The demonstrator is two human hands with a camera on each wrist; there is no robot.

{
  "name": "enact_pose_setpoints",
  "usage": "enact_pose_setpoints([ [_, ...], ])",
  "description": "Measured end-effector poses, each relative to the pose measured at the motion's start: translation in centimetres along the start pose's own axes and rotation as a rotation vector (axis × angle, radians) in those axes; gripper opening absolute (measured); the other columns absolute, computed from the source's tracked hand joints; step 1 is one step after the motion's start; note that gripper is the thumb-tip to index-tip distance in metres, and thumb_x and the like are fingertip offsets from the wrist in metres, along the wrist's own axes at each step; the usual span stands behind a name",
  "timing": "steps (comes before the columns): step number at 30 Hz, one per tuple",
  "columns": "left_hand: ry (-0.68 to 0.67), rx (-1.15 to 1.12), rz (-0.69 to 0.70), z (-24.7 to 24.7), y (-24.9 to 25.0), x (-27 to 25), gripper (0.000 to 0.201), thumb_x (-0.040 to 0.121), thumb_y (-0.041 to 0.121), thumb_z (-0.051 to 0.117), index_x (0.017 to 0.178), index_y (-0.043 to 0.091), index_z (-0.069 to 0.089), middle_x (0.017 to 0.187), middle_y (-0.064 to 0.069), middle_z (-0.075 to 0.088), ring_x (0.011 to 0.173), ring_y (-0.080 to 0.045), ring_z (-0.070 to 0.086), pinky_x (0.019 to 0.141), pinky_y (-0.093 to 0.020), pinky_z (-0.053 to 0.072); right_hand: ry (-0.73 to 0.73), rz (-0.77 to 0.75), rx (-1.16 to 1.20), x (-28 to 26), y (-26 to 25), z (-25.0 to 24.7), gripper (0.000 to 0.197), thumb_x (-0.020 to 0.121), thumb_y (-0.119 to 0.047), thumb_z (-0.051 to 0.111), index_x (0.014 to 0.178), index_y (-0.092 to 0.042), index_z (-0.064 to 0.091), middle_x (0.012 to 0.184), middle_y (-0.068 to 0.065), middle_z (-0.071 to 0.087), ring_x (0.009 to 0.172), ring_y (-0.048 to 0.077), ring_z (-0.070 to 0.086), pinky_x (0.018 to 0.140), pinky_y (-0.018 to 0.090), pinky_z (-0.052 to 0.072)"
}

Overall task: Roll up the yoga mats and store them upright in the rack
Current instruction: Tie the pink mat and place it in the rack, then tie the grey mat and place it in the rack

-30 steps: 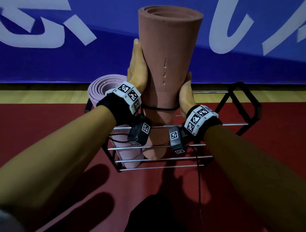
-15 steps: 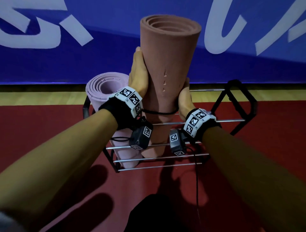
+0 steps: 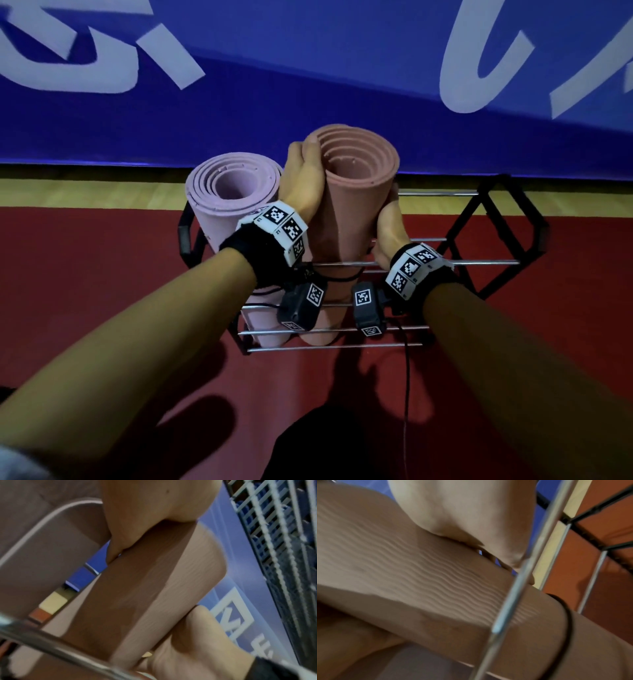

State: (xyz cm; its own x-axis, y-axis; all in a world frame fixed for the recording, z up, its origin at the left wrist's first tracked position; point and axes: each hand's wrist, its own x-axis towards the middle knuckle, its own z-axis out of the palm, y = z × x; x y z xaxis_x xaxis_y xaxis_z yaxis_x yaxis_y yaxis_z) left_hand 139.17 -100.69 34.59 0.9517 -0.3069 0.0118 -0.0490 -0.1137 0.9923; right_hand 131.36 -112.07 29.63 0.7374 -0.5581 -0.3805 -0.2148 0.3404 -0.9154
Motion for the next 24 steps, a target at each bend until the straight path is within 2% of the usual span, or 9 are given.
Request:
enact_pose_setpoints([
  [3, 0.067, 0.066, 0.030, 0.0, 0.3, 0.0, 0.036, 0.102, 0.035, 0.036, 0.129, 0.017, 0.049, 0.121, -0.007, 0.063, 0.116, -0.026, 0.058, 0.106, -0.043, 0.042, -0.026, -0.017, -0.026, -0.6, -1.3, -0.2, 0.073, 0.101, -0.067, 0.012, 0.143, -0.024, 0.053, 0.130, -0.001, 0.061, 0.109, 0.013, 0.055, 0.100, 0.036, 0.039],
  [6, 0.095, 0.250, 0.044, -0.3, 1.7, -0.7, 0.032, 0.104, 0.018, 0.038, 0.131, 0.005, 0.048, 0.125, -0.016, 0.061, 0.117, -0.030, 0.057, 0.100, -0.033, 0.040, -0.023, -0.029, -0.005, -1.9, -2.8, -0.3, 0.068, 0.103, -0.063, 0.015, 0.146, -0.023, 0.050, 0.136, 0.001, 0.059, 0.098, 0.008, 0.052, 0.096, 0.034, 0.037],
  [10, 0.016, 0.505, 0.075, -0.6, 3.0, -1.7, 0.030, 0.095, 0.006, 0.043, 0.125, 0.001, 0.049, 0.120, -0.024, 0.061, 0.112, -0.041, 0.058, 0.094, -0.044, 0.043, 0.037, -0.136, -0.180, -3.3, -5.2, -0.1, 0.078, 0.087, -0.081, 0.029, 0.137, -0.029, 0.059, 0.136, -0.006, 0.062, 0.116, 0.012, 0.058, 0.106, 0.038, 0.042],
  [12, -0.041, 0.633, 0.058, -0.5, 3.0, -1.9, 0.028, 0.094, 0.005, 0.042, 0.121, -0.001, 0.046, 0.122, -0.027, 0.055, 0.110, -0.044, 0.054, 0.091, -0.047, 0.041, 0.040, -0.207, -0.373, -3.0, -5.5, 0.0, 0.065, 0.088, -0.069, 0.038, 0.132, -0.024, 0.058, 0.128, -0.002, 0.064, 0.115, 0.020, 0.061, 0.104, 0.045, 0.047],
  [14, -0.059, 0.726, 0.049, -0.1, 2.4, -2.3, 0.032, 0.094, 0.004, 0.042, 0.126, -0.001, 0.043, 0.128, -0.028, 0.049, 0.114, -0.044, 0.049, 0.094, -0.046, 0.036, 0.011, -0.241, -0.522, -2.7, -5.2, 0.0, 0.042, 0.100, -0.041, 0.044, 0.130, -0.014, 0.048, 0.126, 0.004, 0.061, 0.113, 0.025, 0.059, 0.098, 0.040, 0.047],
  [16, -0.045, 0.769, 0.055, 0.2, 1.4, -2.8, 0.036, 0.094, 0.004, 0.043, 0.129, -0.002, 0.042, 0.129, -0.028, 0.048, 0.116, -0.043, 0.048, 0.095, -0.044, 0.031, -0.007, -0.216, -0.596, -2.5, -4.1, -0.6, 0.034, 0.106, -0.030, 0.039, 0.131, -0.008, 0.042, 0.122, 0.010, 0.057, 0.110, 0.027, 0.056, 0.086, 0.033, 0.043],
  [20, -0.044, 0.754, 0.051, 0.6, 0.9, -3.3, 0.037, 0.096, 0.007, 0.044, 0.131, -0.004, 0.042, 0.130, -0.028, 0.048, 0.119, -0.043, 0.047, 0.097, -0.044, 0.033, -0.029, -0.238, -0.630, -3.5, -3.9, -1.5, 0.041, 0.104, -0.034, 0.040, 0.130, -0.004, 0.045, 0.110, 0.006, 0.055, 0.098, 0.022, 0.053, 0.075, 0.027, 0.033],
  [22, -0.040, 0.747, 0.073, 0.5, 1.2, -3.5, 0.035, 0.098, 0.012, 0.045, 0.130, -0.003, 0.044, 0.130, -0.028, 0.049, 0.120, -0.044, 0.047, 0.099, -0.046, 0.033, -0.014, -0.262, -0.639, -3.9, -4.5, -1.6, 0.050, 0.090, -0.043, 0.048, 0.118, -0.002, 0.056, 0.102, 0.007, 0.059, 0.093, 0.025, 0.058, 0.072, 0.029, 0.037],
  [24, 0.000, 0.717, 0.122, 0.4, 1.7, -3.9, 0.036, 0.102, 0.020, 0.043, 0.132, 0.000, 0.046, 0.132, -0.027, 0.050, 0.122, -0.042, 0.048, 0.100, -0.042, 0.034, 0.058, -0.320, -0.667, -4.3, -5.1, -1.6, 0.034, 0.090, -0.039, 0.051, 0.101, -0.007, 0.058, 0.093, 0.008, 0.055, 0.086, 0.021, 0.053, 0.066, 0.031, 0.036],
])
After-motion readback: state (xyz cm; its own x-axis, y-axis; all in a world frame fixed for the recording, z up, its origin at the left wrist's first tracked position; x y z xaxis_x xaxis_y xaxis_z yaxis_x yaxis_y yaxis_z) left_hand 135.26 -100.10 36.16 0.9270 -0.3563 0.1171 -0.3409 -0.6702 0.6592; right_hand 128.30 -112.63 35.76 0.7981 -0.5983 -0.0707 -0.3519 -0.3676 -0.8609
